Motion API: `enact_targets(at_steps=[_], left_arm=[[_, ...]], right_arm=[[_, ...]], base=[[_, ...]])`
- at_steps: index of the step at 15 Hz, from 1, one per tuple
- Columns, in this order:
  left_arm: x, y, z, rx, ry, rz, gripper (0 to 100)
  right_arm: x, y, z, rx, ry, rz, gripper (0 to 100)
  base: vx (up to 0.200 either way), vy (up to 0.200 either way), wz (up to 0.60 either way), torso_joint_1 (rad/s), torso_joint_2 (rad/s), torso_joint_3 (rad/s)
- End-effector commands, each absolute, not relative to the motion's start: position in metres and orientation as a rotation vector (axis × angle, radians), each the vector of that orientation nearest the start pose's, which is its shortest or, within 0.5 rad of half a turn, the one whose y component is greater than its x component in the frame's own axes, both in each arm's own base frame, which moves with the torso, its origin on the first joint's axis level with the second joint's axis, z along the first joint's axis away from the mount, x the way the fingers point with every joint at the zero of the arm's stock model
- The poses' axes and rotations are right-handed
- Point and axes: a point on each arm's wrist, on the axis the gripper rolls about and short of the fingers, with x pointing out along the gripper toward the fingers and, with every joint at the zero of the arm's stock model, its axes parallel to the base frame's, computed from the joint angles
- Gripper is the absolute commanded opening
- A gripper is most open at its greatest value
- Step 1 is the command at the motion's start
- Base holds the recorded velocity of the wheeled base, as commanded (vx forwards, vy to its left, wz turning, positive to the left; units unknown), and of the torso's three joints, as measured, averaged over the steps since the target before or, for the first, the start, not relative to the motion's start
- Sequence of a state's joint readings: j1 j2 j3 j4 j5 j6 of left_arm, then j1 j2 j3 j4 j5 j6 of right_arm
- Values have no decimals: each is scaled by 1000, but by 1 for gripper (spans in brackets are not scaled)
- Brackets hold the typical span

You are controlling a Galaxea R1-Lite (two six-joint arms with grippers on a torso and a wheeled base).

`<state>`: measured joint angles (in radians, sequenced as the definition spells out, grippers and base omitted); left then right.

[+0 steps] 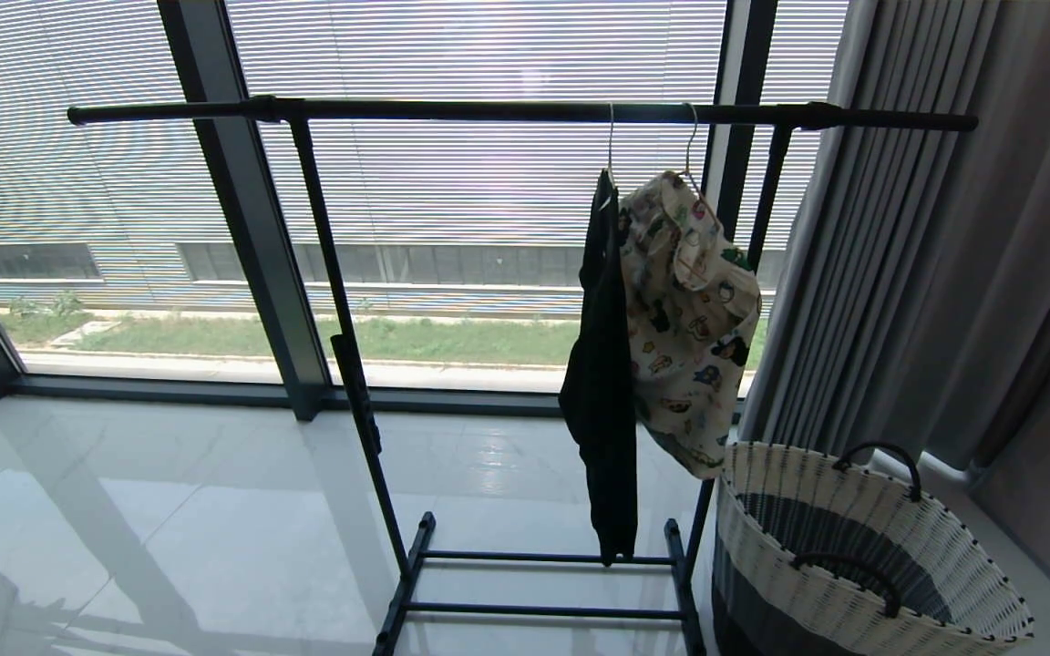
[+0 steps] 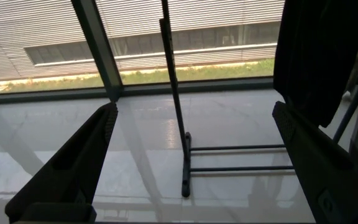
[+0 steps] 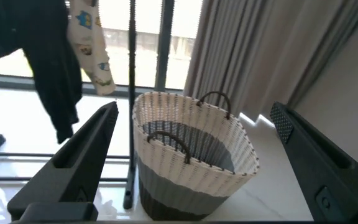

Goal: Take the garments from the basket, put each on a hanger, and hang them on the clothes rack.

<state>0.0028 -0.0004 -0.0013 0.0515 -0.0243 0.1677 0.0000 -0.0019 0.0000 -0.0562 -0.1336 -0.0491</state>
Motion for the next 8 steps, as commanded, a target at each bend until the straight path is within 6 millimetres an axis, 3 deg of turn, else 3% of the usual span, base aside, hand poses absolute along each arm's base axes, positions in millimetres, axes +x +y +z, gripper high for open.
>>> enact_targets(at_steps=[1,3,4,8], left_arm=[[-23,-1,70,162,57,-25,100],[-23,-1,70,157,57,-24,100],[-23,-1,70,156,57,-24,100],[-23,-1,70,156,57,-24,100]], right_arm=[[-23,-3,81,-2,-53,-147,100],[-23,1,76,-46,-3,52,100],[-23,1,76,-111,-10,47,100],[-23,1,76,-31,-8,44,100]], base=[[0,0,0,0,0,0],[0,0,0,0,0,0],[0,0,0,0,0,0],[0,0,0,0,0,0]])
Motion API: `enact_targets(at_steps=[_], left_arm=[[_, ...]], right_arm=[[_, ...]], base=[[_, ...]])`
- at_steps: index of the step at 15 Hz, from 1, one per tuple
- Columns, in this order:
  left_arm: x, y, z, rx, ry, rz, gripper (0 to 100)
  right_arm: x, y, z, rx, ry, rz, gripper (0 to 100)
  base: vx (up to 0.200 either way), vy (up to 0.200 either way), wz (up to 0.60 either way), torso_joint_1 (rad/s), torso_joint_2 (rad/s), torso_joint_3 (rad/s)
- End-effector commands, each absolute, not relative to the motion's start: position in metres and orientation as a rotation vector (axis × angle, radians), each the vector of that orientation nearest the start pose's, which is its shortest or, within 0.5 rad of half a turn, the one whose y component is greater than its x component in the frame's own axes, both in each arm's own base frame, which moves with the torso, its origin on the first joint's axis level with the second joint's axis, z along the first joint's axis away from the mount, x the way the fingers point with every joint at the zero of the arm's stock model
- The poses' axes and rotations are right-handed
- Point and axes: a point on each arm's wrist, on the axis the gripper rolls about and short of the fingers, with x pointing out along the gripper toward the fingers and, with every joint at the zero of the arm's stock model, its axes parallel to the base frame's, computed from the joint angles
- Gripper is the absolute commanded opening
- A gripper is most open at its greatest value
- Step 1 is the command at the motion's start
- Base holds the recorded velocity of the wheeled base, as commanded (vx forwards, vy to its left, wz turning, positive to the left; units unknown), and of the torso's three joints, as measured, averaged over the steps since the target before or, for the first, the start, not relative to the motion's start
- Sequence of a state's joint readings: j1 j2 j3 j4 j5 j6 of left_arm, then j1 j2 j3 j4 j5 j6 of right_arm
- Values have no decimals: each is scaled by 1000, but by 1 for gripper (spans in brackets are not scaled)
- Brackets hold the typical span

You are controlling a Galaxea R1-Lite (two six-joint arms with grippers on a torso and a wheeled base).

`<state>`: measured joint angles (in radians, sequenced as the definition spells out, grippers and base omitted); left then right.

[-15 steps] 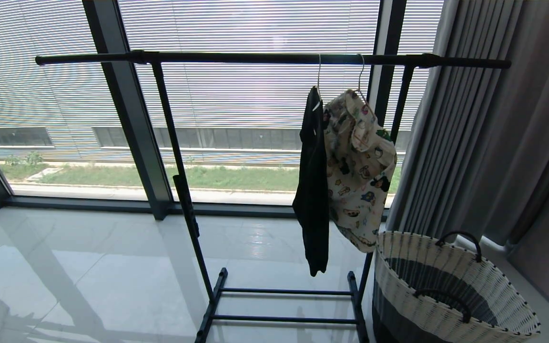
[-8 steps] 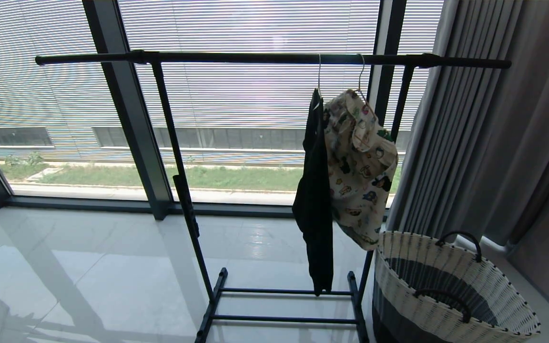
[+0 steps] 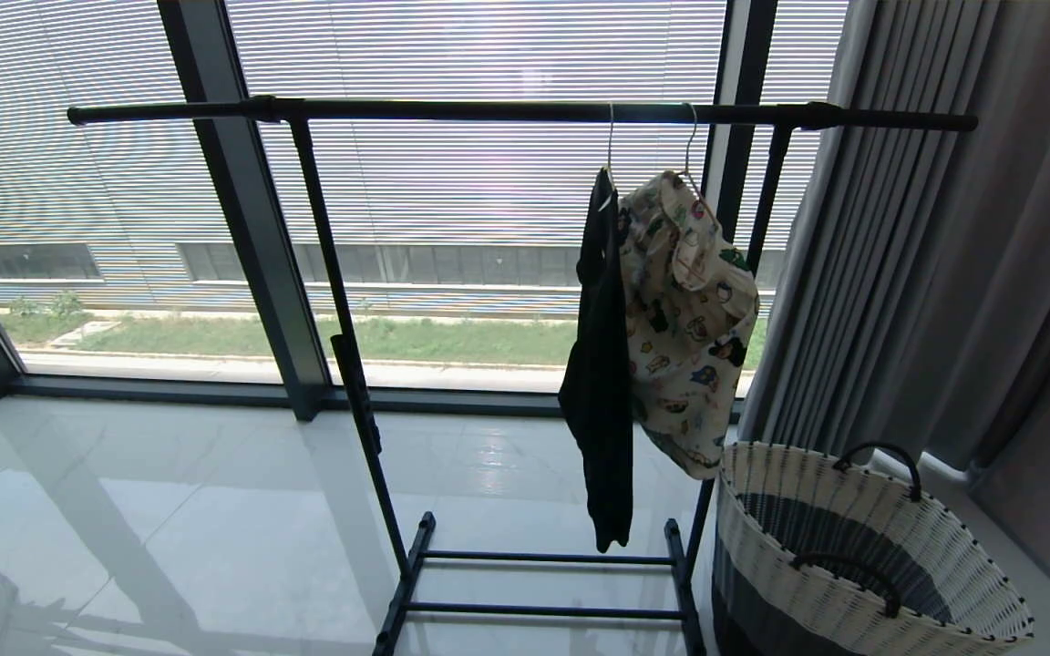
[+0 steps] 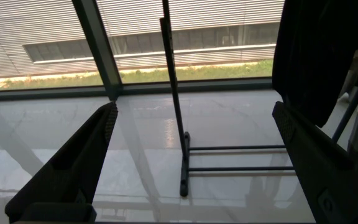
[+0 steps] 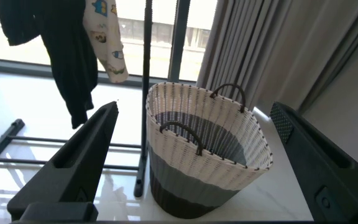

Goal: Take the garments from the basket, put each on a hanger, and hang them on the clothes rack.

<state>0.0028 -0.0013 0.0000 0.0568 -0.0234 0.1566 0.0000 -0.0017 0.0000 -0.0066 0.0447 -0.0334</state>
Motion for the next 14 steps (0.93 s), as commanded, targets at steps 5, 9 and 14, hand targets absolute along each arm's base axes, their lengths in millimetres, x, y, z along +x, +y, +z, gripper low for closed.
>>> enact_targets(at_steps=[5,9,14], left_arm=[[-23,-1,70,156,57,-24,100],[-23,-1,70,156,57,-24,100],[-23,-1,70,156,57,-24,100]], right_arm=[[-23,1,76,-45,-7,46,100],[-23,1,76,-46,-7,46,100],[-23,1,76,-48,-7,44,100]], base=[[0,0,0,0,0,0],[0,0,0,0,0,0],[0,0,0,0,0,0]])
